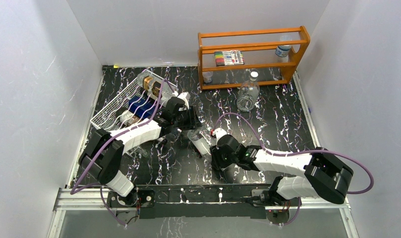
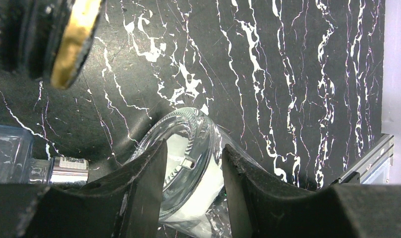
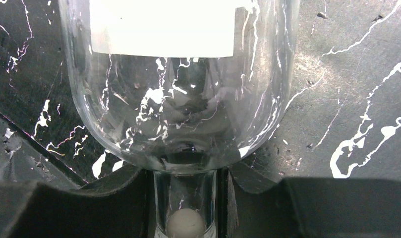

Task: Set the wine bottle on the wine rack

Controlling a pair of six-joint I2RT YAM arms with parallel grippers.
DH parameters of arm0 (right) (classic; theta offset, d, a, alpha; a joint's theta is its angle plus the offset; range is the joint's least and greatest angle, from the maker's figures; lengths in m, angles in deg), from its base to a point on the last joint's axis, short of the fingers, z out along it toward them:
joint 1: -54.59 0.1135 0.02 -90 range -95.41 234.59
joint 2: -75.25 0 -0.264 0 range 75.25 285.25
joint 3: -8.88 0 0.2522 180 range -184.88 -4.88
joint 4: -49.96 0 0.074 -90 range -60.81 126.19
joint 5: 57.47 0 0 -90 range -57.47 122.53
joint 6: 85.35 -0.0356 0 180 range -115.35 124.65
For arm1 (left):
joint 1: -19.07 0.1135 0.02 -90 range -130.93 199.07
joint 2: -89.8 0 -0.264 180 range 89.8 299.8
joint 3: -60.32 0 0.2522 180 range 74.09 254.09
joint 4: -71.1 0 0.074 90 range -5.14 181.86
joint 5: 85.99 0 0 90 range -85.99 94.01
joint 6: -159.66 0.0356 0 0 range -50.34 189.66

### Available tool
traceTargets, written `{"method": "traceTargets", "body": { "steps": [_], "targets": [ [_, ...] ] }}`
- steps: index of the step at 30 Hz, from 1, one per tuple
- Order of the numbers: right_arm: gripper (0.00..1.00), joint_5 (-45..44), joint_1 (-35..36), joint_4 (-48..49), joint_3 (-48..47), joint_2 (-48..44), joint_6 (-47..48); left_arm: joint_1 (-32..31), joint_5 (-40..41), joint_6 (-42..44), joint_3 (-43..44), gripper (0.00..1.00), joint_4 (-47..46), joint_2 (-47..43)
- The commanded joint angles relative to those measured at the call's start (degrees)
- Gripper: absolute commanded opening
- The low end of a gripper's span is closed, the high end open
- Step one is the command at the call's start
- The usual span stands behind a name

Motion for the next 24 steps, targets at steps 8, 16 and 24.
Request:
{"method": "traceTargets", "body": {
  "steps": [8, 16, 24],
  "targets": [
    [0.0, -6.7, -1.1, 0.6, -0.1, -2.8, 0.8, -0.9, -1.5, 0.7, -0.4, 0.47, 8.4, -3.4],
    [0.0, -4.4, -1.1, 4.5, 2.5, -11.9, 4.6, -0.9, 0.8, 0.9, 2.1, 0.64, 10.3, -8.6],
    [0.0, -4.2, -1.1, 4.5, 3.5, -16.0, 5.2, -0.8, 4.7, 0.7, 3.0, 0.76, 12.4, -13.0]
  ]
}}
